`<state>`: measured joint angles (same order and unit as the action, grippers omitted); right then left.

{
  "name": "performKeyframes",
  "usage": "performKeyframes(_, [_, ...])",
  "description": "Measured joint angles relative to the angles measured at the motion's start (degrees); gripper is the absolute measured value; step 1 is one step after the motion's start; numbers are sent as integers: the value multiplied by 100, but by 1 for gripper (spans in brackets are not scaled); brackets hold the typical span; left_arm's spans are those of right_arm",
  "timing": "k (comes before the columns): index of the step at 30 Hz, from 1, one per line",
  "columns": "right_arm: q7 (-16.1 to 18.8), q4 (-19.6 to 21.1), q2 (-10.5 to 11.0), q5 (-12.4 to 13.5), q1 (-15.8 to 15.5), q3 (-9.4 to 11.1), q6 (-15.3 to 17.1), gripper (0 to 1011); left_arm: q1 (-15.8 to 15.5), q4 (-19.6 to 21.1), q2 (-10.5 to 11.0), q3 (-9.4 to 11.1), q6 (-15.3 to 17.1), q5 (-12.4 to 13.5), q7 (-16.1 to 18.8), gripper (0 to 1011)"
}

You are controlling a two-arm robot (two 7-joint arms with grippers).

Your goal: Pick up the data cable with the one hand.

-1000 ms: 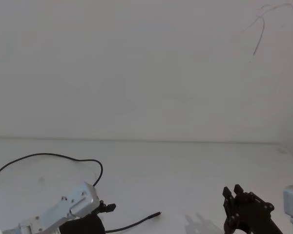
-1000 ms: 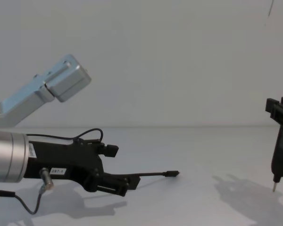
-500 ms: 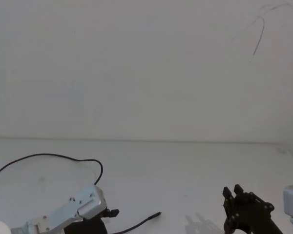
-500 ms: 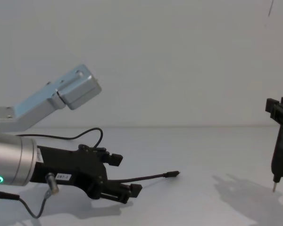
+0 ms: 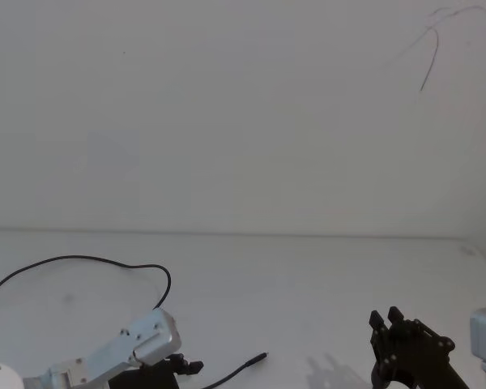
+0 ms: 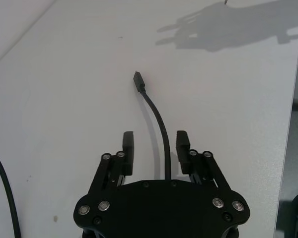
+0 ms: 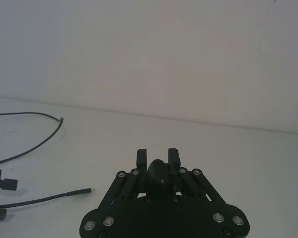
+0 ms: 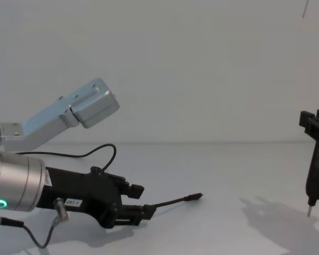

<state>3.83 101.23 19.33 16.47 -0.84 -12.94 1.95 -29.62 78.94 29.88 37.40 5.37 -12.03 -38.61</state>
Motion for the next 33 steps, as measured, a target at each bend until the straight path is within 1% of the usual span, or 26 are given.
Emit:
performKeyframes(1, [0,0,0,0,0,0,0,251,-2,-3,-1,2,2,3,-2,495])
performKeyframes(2, [0,0,0,0,0,0,0,251,-4,-5,-3,4,4,6,-4,484])
performKeyframes(5, [0,0,0,0,0,0,0,251,-12,-15,-7,8,15,15,-10,374])
performKeyframes(6, [0,0,0,0,0,0,0,251,-14,-17,-8,10,17,18,-12,353])
performKeyframes(7, [0,0,0,0,0,0,0,251,-16,-19,-10,11,20,21,-13,294])
performKeyframes(8, [0,0,0,0,0,0,0,251,-17,-21,-11,13,21,23,-15,282])
performKeyframes(11, [0,0,0,0,0,0,0,251,-21,-25,-13,15,26,29,-19,177])
performKeyframes(13, [0,0,0,0,0,0,0,251,-23,-29,-14,17,29,32,-21,122])
performKeyframes(14, [0,0,0,0,0,0,0,251,-24,-30,-15,18,29,33,-22,122])
performKeyframes(15, [0,0,0,0,0,0,0,251,-25,-31,-15,18,30,34,-22,70])
performKeyframes(16, [0,0,0,0,0,0,0,251,-25,-31,-15,18,31,35,-23,54])
performKeyframes(17, [0,0,0,0,0,0,0,251,-26,-32,-16,19,32,36,-24,41])
performKeyframes(28, [0,0,0,0,0,0,0,251,-33,-43,-25,13,16,25,-74,41])
performKeyframes(32, [0,0,0,0,0,0,0,251,-49,-61,-27,-17,-63,-66,-192,41])
performKeyframes(33, [0,0,0,0,0,0,0,251,-60,-67,-24,-37,-112,-136,-274,41])
